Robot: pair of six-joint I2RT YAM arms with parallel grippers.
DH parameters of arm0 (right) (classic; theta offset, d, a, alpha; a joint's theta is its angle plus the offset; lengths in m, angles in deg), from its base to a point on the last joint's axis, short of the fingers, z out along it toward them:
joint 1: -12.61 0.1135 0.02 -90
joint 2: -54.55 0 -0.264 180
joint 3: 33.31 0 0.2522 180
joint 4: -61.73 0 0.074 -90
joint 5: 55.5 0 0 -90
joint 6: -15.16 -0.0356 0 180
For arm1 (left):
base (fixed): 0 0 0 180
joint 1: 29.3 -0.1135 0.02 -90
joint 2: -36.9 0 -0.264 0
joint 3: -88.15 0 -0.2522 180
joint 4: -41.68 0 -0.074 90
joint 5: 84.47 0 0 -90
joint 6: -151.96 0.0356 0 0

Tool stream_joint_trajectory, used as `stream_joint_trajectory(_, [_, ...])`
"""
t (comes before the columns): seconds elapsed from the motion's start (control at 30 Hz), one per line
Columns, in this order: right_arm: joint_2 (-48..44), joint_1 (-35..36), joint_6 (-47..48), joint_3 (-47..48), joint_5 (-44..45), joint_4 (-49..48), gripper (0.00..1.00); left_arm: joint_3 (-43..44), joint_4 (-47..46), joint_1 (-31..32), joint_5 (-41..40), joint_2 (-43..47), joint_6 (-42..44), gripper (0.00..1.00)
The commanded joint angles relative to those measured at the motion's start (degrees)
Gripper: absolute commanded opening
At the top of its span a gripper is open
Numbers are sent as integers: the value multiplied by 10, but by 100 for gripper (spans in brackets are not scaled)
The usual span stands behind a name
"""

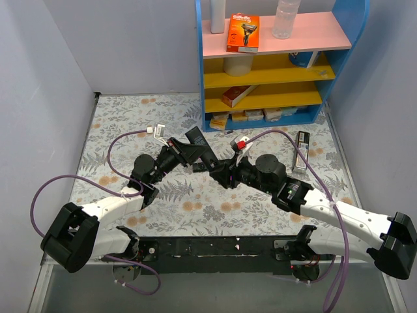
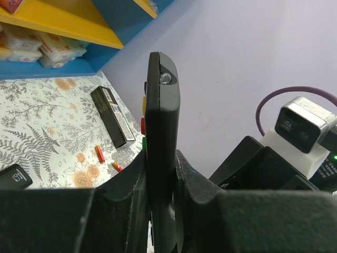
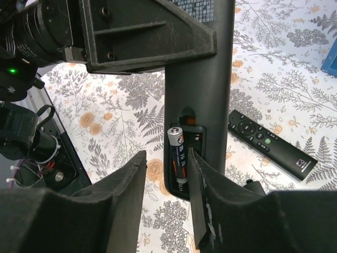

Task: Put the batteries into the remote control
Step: Load the battery into the remote control.

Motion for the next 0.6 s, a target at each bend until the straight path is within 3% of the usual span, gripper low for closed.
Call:
stream_joint_trajectory(0.0, [-19, 0, 20, 19, 11, 26, 48, 9, -23, 1, 5, 27, -6, 0])
stream_joint_trajectory(0.13, [-34, 0, 37, 29, 7, 46, 55, 3, -23, 2, 2, 28, -6, 0])
stream_joint_trajectory(0.17, [-37, 0, 46, 31, 5, 49, 62, 2, -23, 1, 1, 29, -6, 0])
stream_joint_trajectory(0.57, [-64, 0, 145, 76, 7, 129, 70, 8, 0, 1, 11, 38, 2, 0])
